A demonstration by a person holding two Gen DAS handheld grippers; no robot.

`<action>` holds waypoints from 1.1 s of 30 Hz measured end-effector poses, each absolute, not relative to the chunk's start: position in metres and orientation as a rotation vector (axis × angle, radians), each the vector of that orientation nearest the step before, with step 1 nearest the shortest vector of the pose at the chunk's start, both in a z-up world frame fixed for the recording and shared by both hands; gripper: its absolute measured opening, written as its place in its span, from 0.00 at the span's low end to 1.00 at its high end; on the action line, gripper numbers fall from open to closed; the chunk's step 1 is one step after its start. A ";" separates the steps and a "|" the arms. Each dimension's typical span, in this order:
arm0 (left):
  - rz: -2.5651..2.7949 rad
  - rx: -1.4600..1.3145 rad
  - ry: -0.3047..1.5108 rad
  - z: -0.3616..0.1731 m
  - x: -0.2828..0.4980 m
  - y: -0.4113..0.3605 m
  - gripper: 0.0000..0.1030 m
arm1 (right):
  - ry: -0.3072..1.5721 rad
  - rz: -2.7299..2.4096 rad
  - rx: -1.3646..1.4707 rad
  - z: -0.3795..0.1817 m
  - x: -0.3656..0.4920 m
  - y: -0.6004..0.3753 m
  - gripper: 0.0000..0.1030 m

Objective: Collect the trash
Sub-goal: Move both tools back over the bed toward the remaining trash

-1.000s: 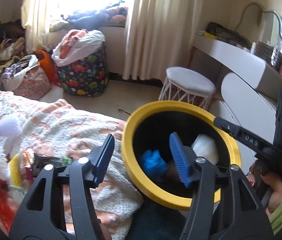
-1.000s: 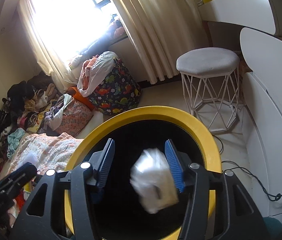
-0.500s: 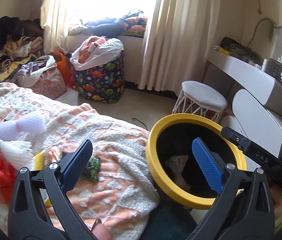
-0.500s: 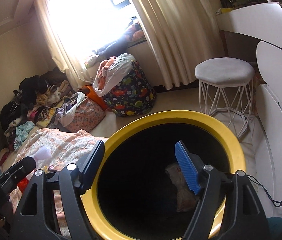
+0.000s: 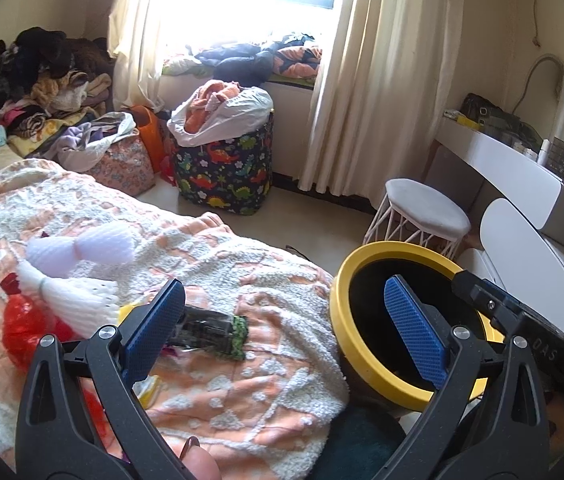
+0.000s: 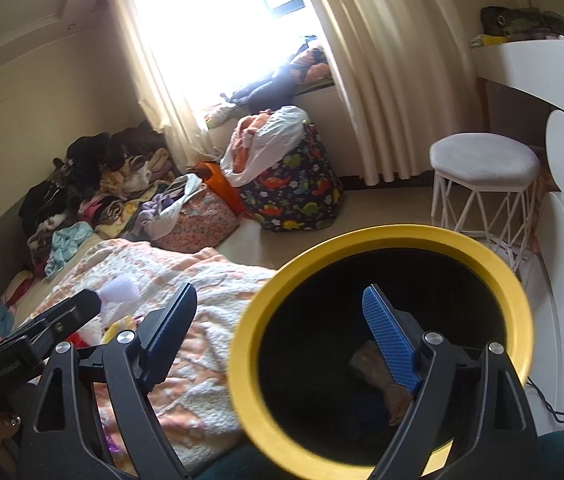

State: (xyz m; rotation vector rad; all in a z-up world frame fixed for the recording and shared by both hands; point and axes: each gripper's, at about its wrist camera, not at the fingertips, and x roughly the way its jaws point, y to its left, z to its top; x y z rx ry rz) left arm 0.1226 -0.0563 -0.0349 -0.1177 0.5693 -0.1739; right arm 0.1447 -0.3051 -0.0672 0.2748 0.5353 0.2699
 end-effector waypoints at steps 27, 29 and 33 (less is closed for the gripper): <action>-0.027 -0.197 0.532 -0.033 0.110 0.023 0.89 | 0.607 0.543 0.119 -0.068 0.111 -0.195 0.84; -0.009 -0.207 0.531 -0.034 0.108 0.032 0.89 | 0.617 0.575 0.105 -0.069 0.107 -0.186 0.84; 0.030 -0.231 0.531 -0.036 0.106 0.051 0.89 | 0.642 0.628 0.073 -0.073 0.099 -0.168 0.84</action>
